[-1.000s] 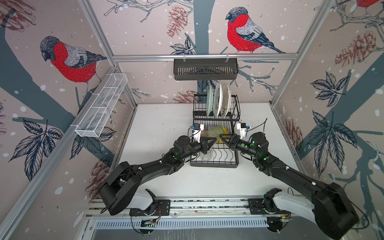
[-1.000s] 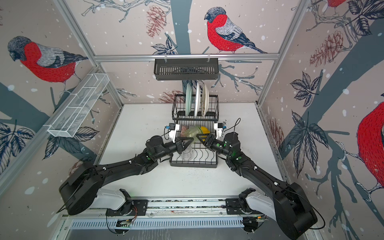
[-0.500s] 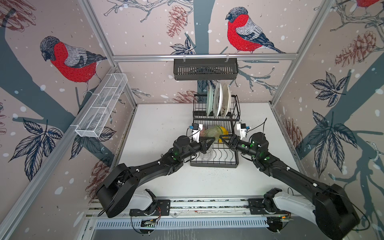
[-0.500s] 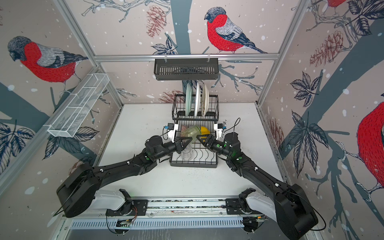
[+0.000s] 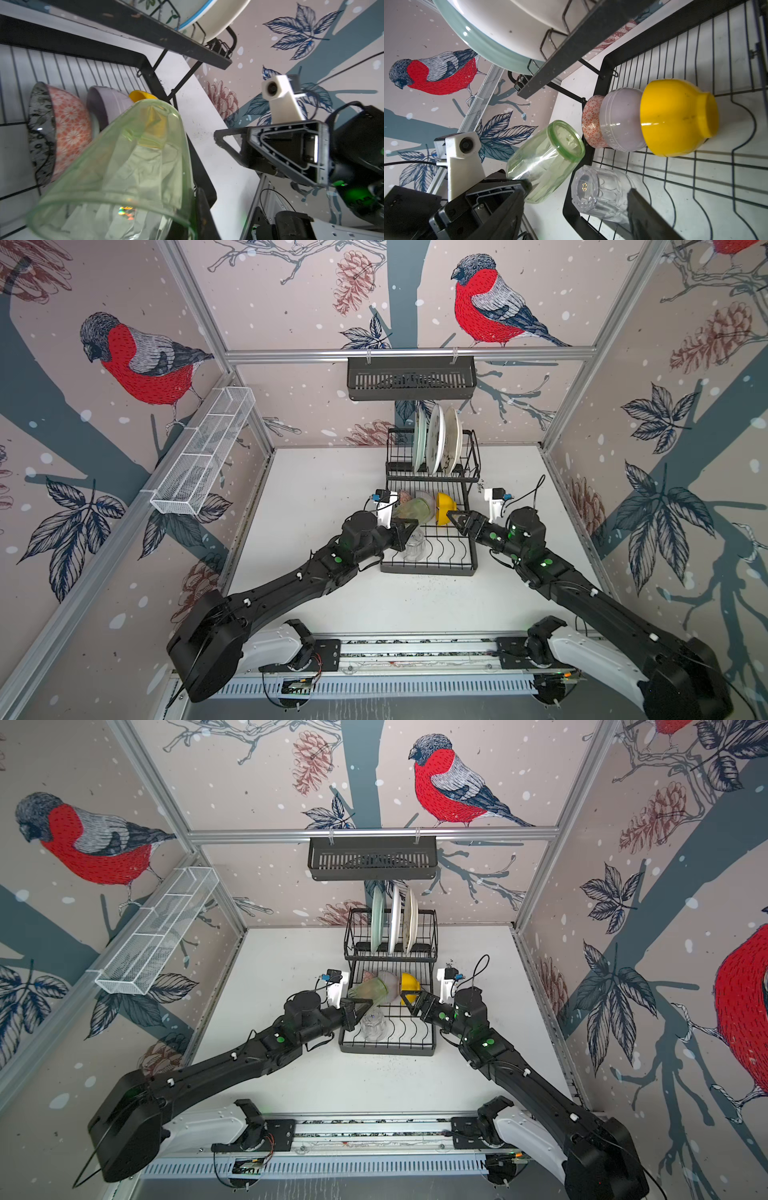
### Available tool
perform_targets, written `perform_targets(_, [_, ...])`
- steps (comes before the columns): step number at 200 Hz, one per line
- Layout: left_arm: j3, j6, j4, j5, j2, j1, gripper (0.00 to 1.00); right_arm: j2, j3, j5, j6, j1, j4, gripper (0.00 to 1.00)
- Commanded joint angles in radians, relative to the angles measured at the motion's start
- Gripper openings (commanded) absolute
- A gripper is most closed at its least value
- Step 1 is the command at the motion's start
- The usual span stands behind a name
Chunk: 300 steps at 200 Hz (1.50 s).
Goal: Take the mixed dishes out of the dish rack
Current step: 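Pull the green cup away with the left gripper while the right gripper withdraws, then carry the green cup with the left gripper toward the far table corner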
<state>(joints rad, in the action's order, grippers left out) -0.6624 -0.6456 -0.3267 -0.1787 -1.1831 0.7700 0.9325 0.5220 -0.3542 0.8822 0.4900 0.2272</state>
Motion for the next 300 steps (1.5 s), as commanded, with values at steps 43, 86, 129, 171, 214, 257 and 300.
perform_targets(43, [-0.107, 0.014, 0.411, 0.21, 0.076, -0.001, 0.0, -0.116, -0.009, 0.192, -0.159, 0.004, -0.136, 0.9])
perform_targets(86, [-0.156, -0.021, 0.62, 0.387, 0.115, -0.018, 0.0, -0.189, -0.002, 0.251, -0.228, 0.013, -0.164, 0.98])
perform_targets(129, [-0.133, -0.049, 0.637, 0.353, 0.163, -0.134, 0.0, -0.216, -0.018, 0.245, -0.299, 0.013, -0.158, 1.0])
perform_targets(171, [-0.202, -0.002, 0.692, 0.386, 0.109, -0.23, 0.0, -0.234, -0.033, 0.263, -0.34, 0.014, -0.142, 1.0])
perform_targets(214, [-0.252, 0.025, 0.666, 0.393, 0.036, -0.304, 0.0, -0.22, -0.043, 0.273, -0.356, 0.013, -0.124, 1.0])
perform_targets(257, [-0.295, 0.065, 0.646, 0.322, -0.063, -0.434, 0.0, -0.192, -0.036, 0.274, -0.365, 0.011, -0.145, 1.0])
perform_targets(300, [-0.366, 0.111, 0.655, 0.302, -0.164, -0.542, 0.0, -0.222, -0.073, 0.288, -0.352, 0.009, -0.143, 1.0])
